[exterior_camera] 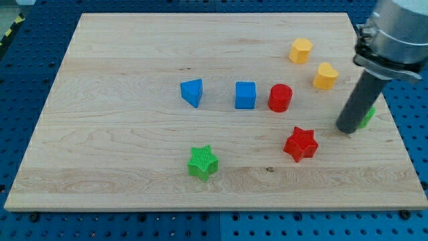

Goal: Push green circle to center right

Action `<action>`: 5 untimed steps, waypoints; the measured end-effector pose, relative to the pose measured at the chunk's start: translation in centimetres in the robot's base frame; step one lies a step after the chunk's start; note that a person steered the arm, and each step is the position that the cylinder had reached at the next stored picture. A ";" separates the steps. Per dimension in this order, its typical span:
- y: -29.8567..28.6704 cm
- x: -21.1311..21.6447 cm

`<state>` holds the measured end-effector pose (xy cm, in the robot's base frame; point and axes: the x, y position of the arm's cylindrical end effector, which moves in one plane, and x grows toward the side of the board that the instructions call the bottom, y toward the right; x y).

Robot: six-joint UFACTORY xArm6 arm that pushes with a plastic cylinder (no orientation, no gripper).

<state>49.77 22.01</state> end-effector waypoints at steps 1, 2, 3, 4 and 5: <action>0.9 0.1; 3.3 0.1; 6.9 0.4; 9.3 0.7; 9.6 -0.3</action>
